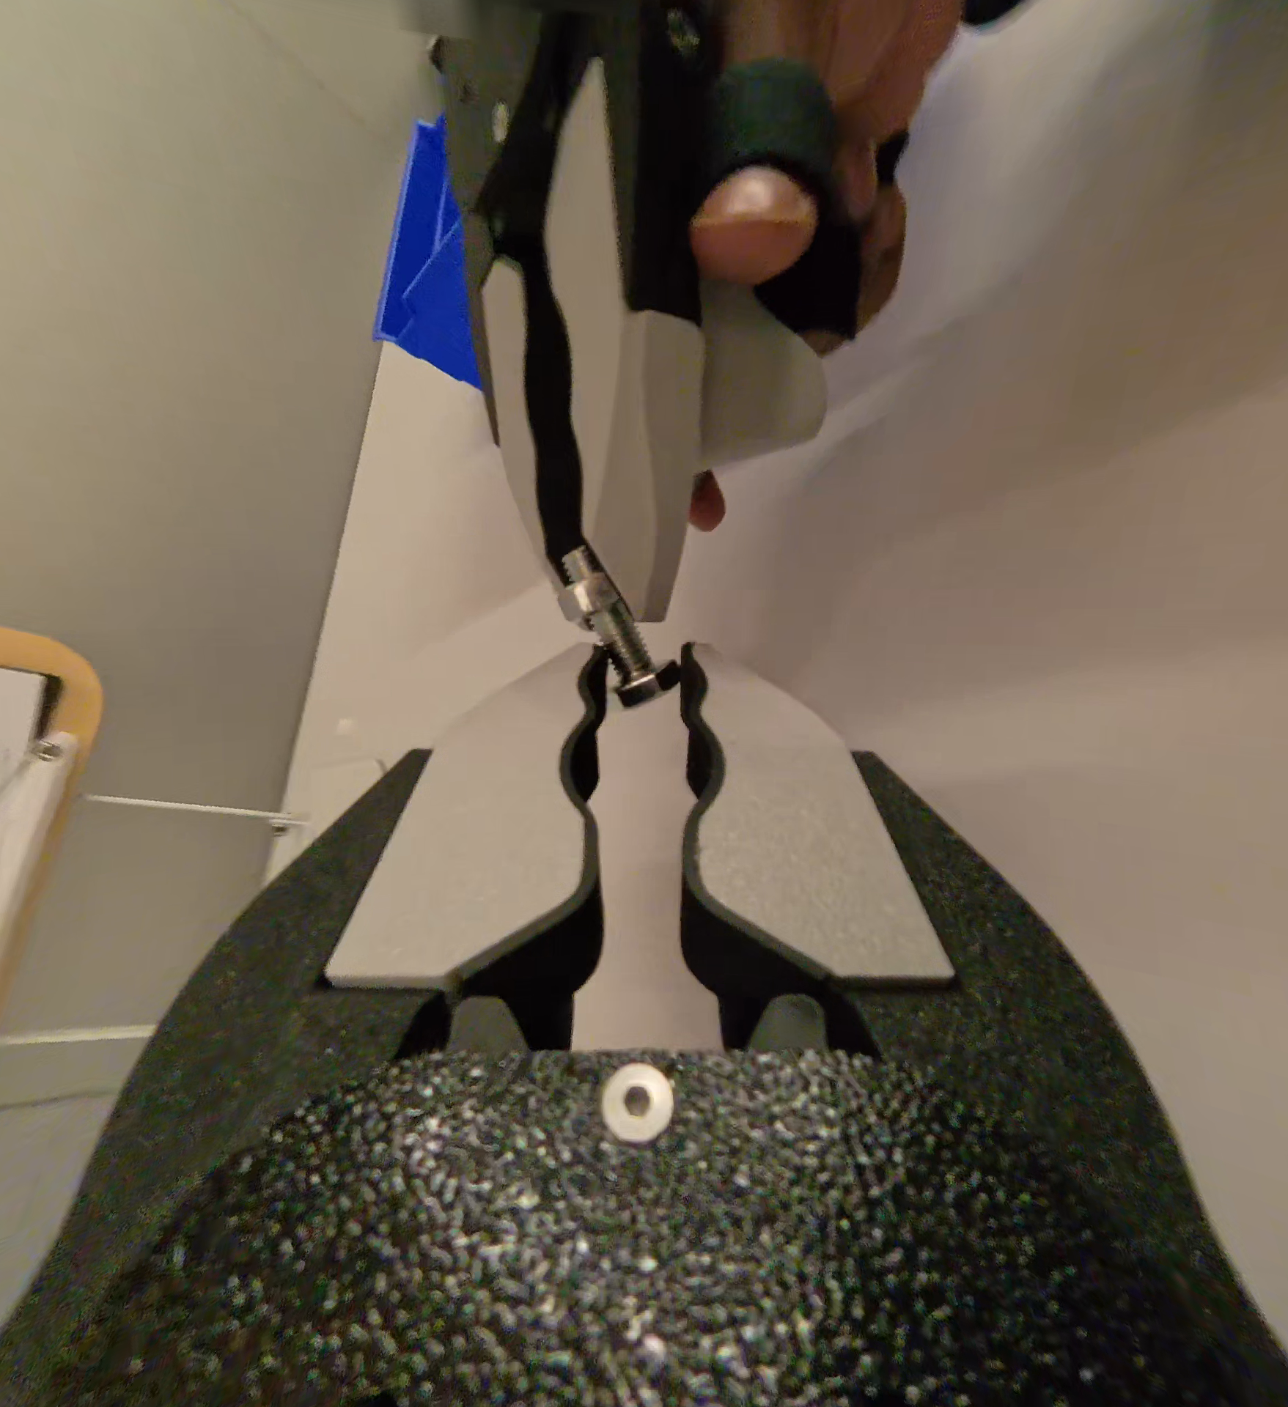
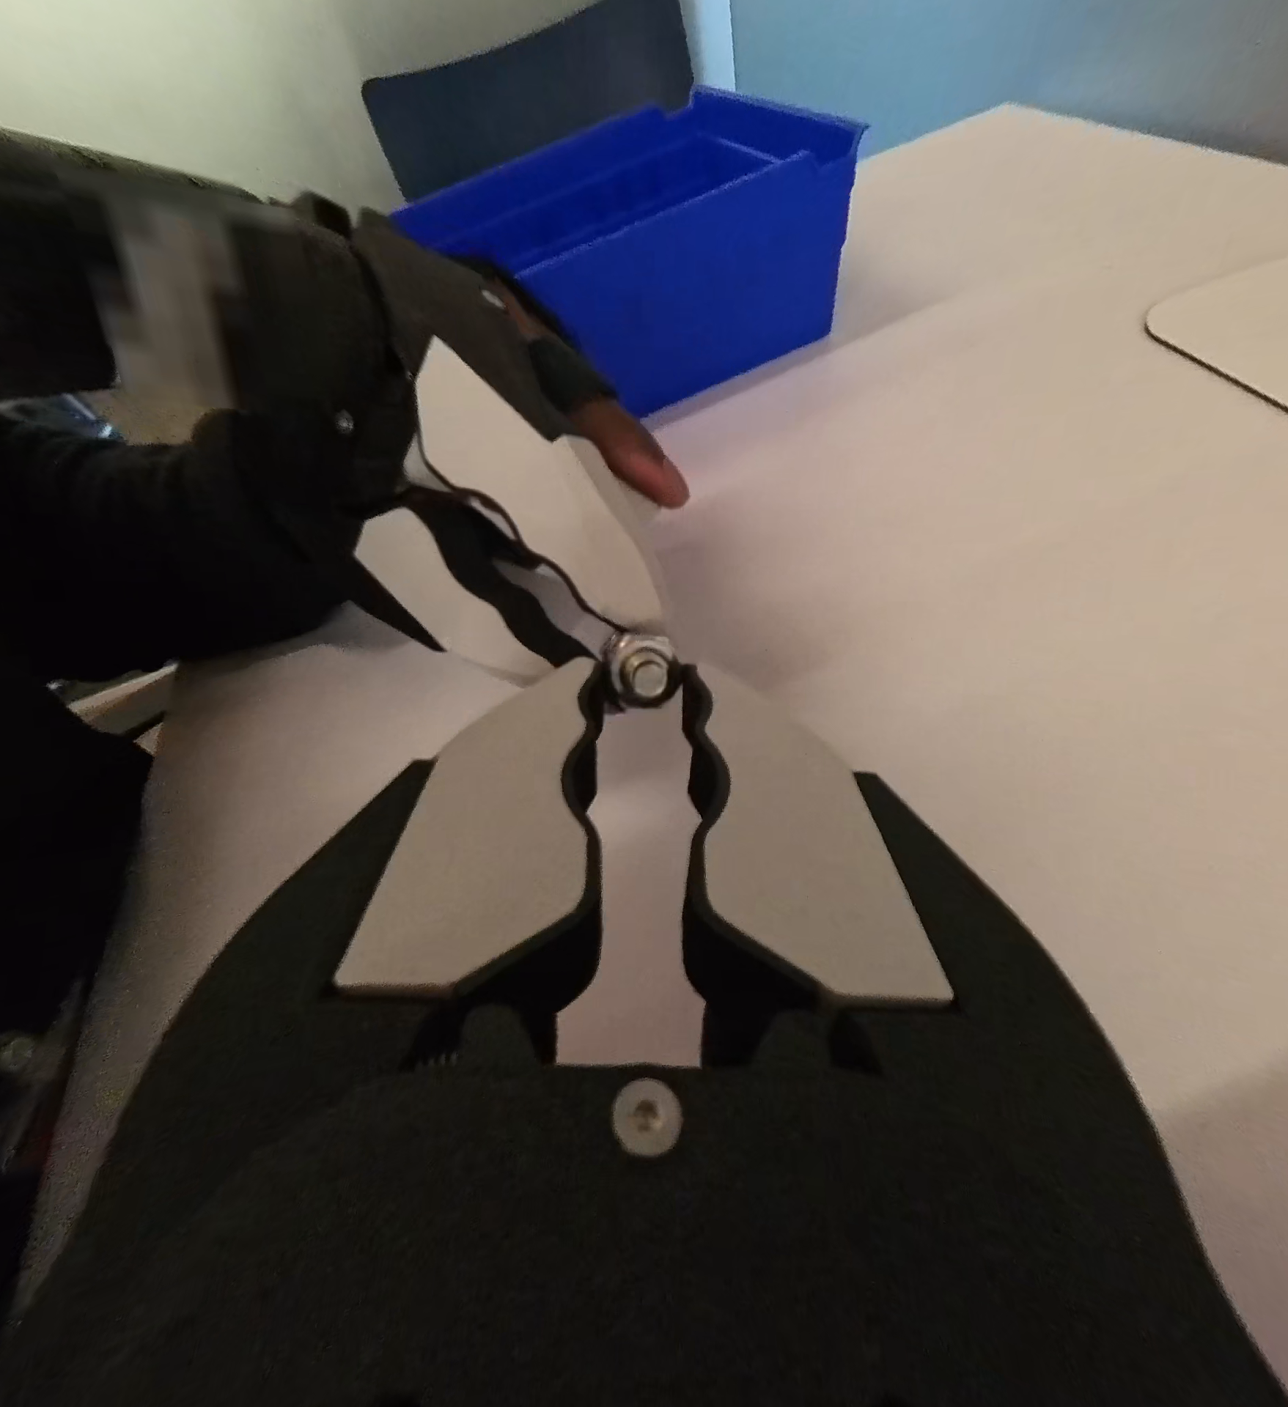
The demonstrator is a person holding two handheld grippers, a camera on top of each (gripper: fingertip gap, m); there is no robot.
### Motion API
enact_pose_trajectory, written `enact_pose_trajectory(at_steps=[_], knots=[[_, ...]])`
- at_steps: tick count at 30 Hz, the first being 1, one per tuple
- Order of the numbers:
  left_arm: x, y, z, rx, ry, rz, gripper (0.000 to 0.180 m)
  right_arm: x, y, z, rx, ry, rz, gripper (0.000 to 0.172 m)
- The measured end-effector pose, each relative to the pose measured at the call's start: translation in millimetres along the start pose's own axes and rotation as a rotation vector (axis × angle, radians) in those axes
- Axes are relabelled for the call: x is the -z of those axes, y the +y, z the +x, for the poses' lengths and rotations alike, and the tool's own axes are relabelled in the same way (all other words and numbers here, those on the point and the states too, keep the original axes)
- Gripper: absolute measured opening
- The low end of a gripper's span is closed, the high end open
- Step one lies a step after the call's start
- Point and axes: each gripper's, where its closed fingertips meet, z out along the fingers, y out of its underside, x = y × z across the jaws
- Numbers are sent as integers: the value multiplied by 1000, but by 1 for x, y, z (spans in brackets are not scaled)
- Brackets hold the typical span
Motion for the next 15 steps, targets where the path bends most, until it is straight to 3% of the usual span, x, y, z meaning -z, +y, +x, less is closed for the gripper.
enact_pose_trajectory(at_steps=[5,8,12,15], knots=[[4,-9,-18,385,-41,243,26,12,-17,3,-130,-73,217,19],[15,-16,-26,536,-24,406,28,18,-25,-1,-205,-165,318,19],[19,-21,-27,580,1,485,28,18,-29,-6,-202,-191,353,19],[16,-23,-21,494,-24,468,27,14,-28,-7,-269,-214,353,19]])
